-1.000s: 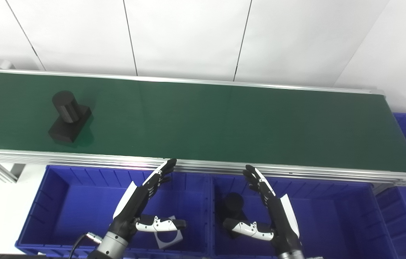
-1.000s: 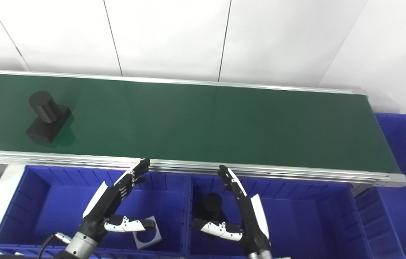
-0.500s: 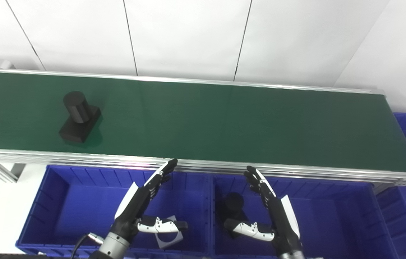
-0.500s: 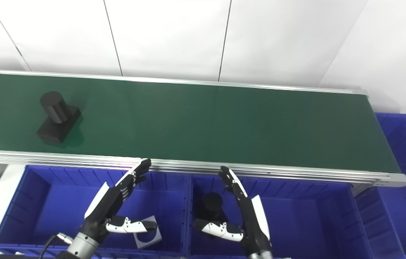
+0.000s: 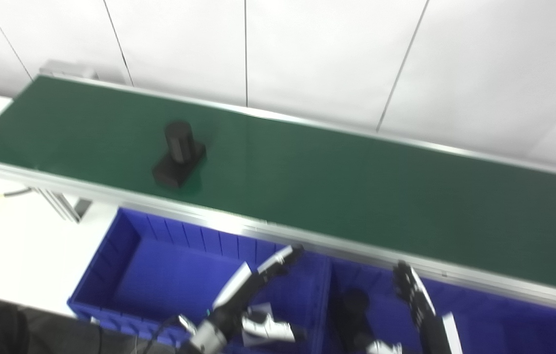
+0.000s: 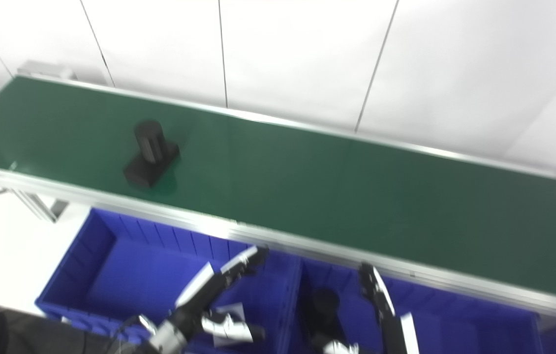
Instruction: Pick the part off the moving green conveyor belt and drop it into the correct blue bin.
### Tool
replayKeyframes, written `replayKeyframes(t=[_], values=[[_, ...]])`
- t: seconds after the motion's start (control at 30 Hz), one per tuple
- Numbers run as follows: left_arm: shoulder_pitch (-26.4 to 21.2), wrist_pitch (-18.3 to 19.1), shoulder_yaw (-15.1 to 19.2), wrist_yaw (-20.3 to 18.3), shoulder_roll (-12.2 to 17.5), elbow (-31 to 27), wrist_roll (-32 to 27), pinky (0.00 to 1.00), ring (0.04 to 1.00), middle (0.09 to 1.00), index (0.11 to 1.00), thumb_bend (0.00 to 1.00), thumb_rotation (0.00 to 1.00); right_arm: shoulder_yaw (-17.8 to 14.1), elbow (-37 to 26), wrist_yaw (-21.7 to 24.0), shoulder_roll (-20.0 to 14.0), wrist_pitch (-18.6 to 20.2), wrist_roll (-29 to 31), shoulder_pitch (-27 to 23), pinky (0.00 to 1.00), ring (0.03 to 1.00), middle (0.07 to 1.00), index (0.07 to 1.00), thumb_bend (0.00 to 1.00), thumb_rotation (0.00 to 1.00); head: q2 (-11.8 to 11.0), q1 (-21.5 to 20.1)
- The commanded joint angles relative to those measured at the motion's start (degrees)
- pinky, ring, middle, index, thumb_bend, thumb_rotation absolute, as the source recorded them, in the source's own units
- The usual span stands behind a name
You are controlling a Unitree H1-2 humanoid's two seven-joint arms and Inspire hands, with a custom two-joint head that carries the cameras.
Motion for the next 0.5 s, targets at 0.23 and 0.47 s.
replayKeyframes(t=[0.23, 0.47], values=[[-2.6, -2.2, -3.7, 4.9, 1.1, 2.1, -0.5, 0.92, 0.940, 0.944, 0.921, 0.82, 0.36, -0.7, 0.9, 0.2, -0.2, -4.9, 1.5, -0.9, 0.84, 0.893, 0.904, 0.935, 0.83, 0.22, -3.2, -0.6], [-3.4, -2.2, -5.8, 8.1, 1.8, 3.4, -0.7, 0.90, 0.927, 0.933, 0.904, 0.84, 0.37, -0.8, 3.0, -0.1, -0.3, -7.7, 2.3, -1.4, 0.83, 0.891, 0.913, 0.931, 0.84, 0.21, -5.0, -1.2]])
